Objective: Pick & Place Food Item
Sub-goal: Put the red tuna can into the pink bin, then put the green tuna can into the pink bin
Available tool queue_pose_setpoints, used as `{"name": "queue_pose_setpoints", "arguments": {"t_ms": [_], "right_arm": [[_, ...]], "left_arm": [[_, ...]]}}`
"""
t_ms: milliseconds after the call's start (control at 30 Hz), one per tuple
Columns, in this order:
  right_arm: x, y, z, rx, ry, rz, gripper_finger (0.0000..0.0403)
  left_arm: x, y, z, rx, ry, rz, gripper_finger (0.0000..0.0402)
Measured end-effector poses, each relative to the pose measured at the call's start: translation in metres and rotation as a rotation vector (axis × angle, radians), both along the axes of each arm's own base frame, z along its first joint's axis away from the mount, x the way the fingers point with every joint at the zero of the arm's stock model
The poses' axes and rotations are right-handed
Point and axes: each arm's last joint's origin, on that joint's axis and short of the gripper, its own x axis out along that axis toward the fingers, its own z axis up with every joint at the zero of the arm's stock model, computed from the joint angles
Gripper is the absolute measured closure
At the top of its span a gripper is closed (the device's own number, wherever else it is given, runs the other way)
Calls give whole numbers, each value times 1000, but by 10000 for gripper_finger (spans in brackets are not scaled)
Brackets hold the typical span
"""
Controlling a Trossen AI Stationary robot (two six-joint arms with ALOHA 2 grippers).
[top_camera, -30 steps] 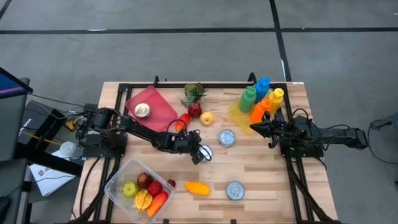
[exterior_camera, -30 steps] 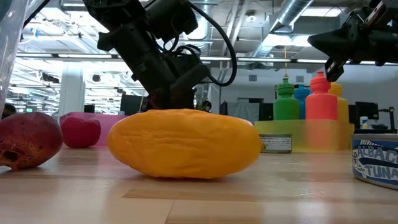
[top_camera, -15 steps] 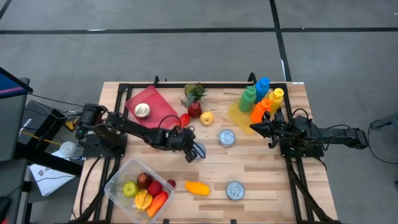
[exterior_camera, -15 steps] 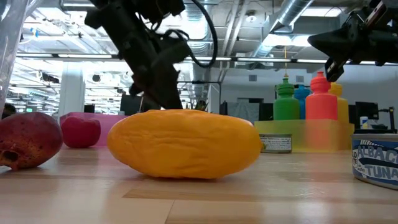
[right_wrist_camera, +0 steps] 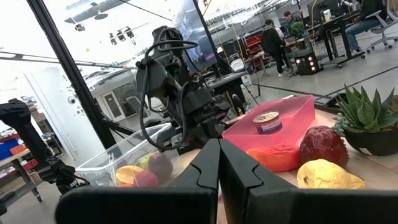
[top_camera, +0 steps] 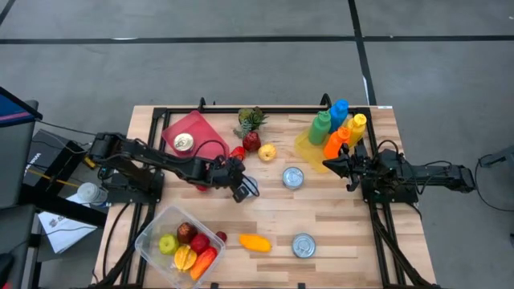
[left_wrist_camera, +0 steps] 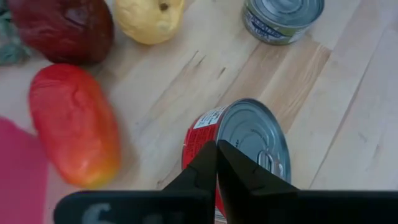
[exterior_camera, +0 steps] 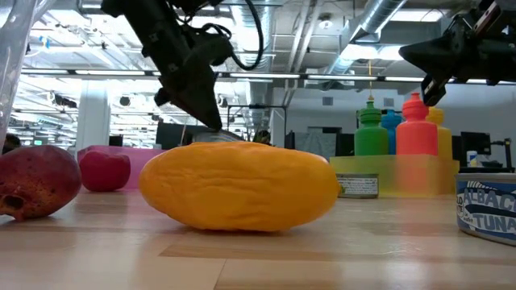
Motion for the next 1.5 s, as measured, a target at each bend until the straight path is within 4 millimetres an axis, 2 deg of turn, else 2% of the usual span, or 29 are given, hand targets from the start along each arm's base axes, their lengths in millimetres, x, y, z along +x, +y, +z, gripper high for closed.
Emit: {"name": "queue_pose_setpoints", "arguments": {"t_ms": [267,500,867,1000,1300,1500], "right_arm": [[0,0,0,0,0,0,403],[0,0,0,0,0,0,403],[0,0,0,0,0,0,403],[0,0,0,0,0,0,403],[0,0,0,0,0,0,403],[0,0,0,0,0,0,403]], "left_arm": [[-20,6,22,19,23,25,401],[-48,27,48,47,24,116,401],[-115,68,87,106,21,360,401],[-130,80,73,101,-67,456,401],[-141,100,3,34,-266,669,401],[-145,107,-19,-27,-398,724,401]]}}
